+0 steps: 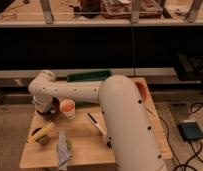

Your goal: Wipe purple bowl with sponge

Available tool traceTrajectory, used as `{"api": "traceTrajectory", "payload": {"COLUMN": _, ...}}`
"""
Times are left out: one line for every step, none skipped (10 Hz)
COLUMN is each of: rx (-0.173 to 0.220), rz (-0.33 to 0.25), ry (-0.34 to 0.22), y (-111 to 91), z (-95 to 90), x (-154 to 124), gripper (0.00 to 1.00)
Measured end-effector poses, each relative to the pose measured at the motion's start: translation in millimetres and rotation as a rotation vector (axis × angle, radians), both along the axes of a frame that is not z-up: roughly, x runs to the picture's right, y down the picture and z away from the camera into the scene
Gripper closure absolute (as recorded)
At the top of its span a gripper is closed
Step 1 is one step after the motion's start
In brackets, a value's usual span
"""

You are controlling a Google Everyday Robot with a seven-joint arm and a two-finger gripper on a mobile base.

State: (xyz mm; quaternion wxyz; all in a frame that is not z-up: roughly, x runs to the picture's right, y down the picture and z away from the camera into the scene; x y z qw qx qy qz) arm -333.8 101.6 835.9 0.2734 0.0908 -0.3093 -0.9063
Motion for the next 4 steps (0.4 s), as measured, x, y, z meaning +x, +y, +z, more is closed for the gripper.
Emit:
{"api": "traceTrajectory", "payload": {"rx": 0.000, "rz": -0.005, "ry": -0.005, "y": 3.2, "z": -3.7, "x": 4.0, "gripper": 0.97}}
{"api": "traceTrajectory", "payload": {"rx": 0.003, "rz": -0.005, "ry": -0.007, "y": 5.4, "z": -8.4, "x": 12.3, "gripper": 0.97}}
{"api": "traceTrajectory", "payload": {"rx": 0.010, "rz": 0.002, "ry": -0.006, "y": 5.3, "z": -14.1, "x": 21.6, "gripper": 0.97}}
{"api": "traceTrajectory", "payload": {"rx": 0.022, "rz": 0.007, "ry": -0.001, "y": 2.6, "z": -16.3, "x": 27.8, "gripper": 0.97}}
